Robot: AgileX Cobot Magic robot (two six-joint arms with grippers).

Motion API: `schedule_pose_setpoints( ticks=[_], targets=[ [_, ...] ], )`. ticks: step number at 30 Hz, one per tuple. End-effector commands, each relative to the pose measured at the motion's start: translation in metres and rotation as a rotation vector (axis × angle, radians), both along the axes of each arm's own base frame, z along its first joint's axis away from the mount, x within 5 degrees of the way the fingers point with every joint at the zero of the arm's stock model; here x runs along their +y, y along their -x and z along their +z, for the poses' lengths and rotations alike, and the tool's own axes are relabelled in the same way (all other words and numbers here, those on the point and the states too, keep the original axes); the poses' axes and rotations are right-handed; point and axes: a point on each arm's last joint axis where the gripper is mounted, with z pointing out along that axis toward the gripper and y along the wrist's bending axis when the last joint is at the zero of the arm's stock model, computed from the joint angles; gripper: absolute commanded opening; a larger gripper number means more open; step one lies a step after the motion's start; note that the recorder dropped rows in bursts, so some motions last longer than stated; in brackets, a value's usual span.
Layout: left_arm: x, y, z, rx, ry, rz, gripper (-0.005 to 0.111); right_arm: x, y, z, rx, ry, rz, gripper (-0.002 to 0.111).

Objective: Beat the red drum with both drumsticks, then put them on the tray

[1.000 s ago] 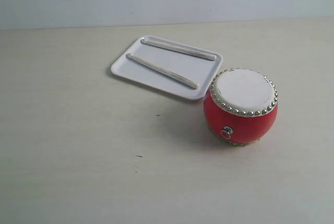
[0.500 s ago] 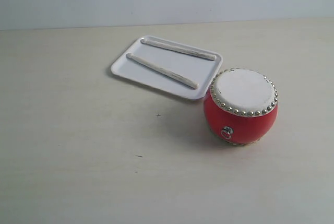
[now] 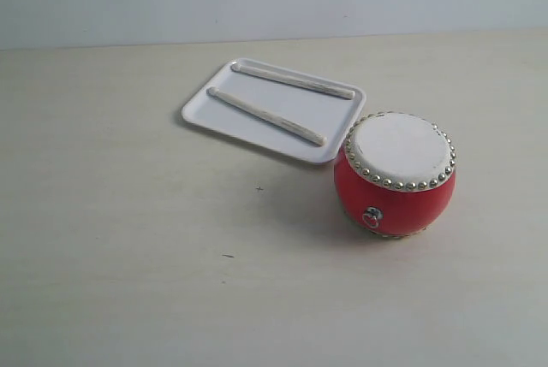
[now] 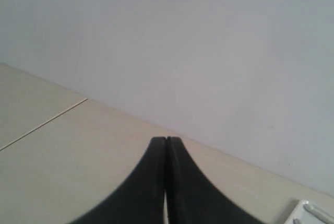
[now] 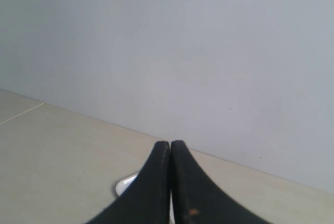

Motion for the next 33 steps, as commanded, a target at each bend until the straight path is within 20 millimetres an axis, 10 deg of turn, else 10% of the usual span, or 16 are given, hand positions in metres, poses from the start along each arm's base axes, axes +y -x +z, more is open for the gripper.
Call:
schedule_pose_setpoints(
  ticks=[1, 33],
  targets=[
    [0.002, -0.003, -0.01, 0.008, -0.047, 0.013, 0.0, -0.001, 0.0, -0.001, 0.002, -0.002, -0.006, 0.0],
    [-0.009, 0.006, -0.017, -0.016, -0.251, -0.173, 0.0, -0.001, 0.0, -0.001, 0.002, -0.002, -0.006, 0.0]
  ],
)
